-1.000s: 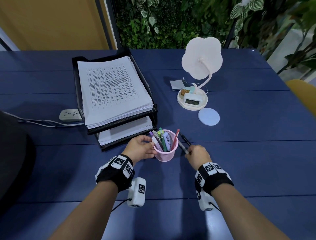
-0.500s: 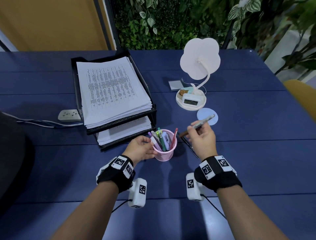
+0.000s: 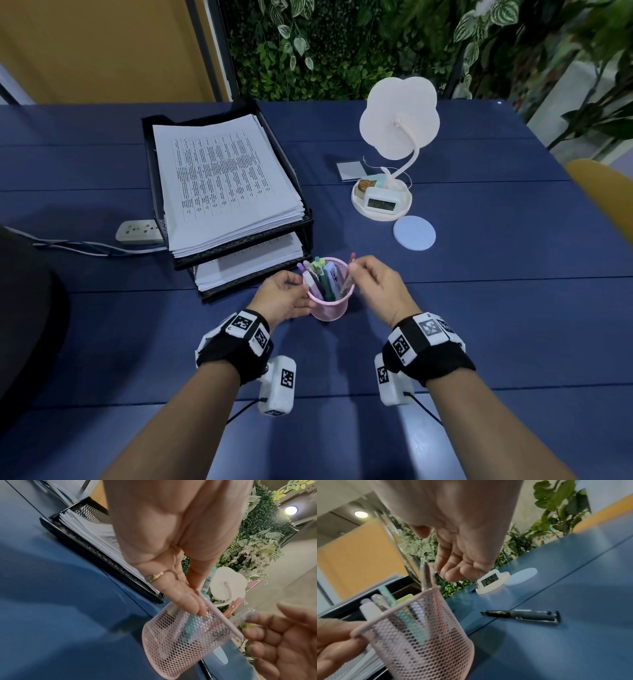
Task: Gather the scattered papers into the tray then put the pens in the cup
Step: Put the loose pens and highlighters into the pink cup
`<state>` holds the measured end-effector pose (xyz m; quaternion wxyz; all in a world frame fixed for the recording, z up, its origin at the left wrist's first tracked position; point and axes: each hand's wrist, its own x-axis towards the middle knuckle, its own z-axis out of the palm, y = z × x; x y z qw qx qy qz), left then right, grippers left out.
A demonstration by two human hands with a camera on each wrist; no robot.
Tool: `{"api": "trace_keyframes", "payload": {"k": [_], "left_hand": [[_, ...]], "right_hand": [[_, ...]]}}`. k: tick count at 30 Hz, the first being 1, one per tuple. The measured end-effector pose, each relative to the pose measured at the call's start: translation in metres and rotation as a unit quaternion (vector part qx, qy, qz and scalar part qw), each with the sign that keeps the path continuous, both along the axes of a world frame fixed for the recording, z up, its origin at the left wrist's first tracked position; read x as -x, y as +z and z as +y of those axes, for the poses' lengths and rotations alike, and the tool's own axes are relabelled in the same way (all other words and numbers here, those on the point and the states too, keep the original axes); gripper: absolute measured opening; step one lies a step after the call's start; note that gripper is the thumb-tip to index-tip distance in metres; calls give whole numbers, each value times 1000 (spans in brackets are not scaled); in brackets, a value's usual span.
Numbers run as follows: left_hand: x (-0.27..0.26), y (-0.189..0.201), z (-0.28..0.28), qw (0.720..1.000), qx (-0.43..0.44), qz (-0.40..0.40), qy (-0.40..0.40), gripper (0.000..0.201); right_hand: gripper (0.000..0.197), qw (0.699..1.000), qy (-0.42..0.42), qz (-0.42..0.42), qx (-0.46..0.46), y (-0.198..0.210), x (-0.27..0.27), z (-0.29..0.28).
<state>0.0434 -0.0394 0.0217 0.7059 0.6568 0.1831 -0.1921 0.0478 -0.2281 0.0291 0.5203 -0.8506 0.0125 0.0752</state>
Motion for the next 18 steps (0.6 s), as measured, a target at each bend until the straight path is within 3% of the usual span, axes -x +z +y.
{"api": "trace_keyframes", "payload": {"k": [3,5,8,11,15,18], "left_hand": [[-1,-1,1,1000,-2,2,-7,13],[-1,-1,2,1000,-2,4,-10,13],[-1,-2,4,1000,-5,2,-15,12],[-1,-1,6,999,-27,-15,-22,12],[-3,1,10,995,-70,-66,-27,23],[-6,4,10,992,-80,-98,-14,29]], "right_hand": [[29,996,-83,1,-27,0,-4,-8],[25,991,-118,7,66,-13,-10,-16],[20,966,-99,37,234,-39,-17,-27],[20,945,-56,77,312,-56,-16,-32],[11,926,-13,115,361,-59,-14,-31],[20,930,-32,144,337,-58,-13,-28]]}}
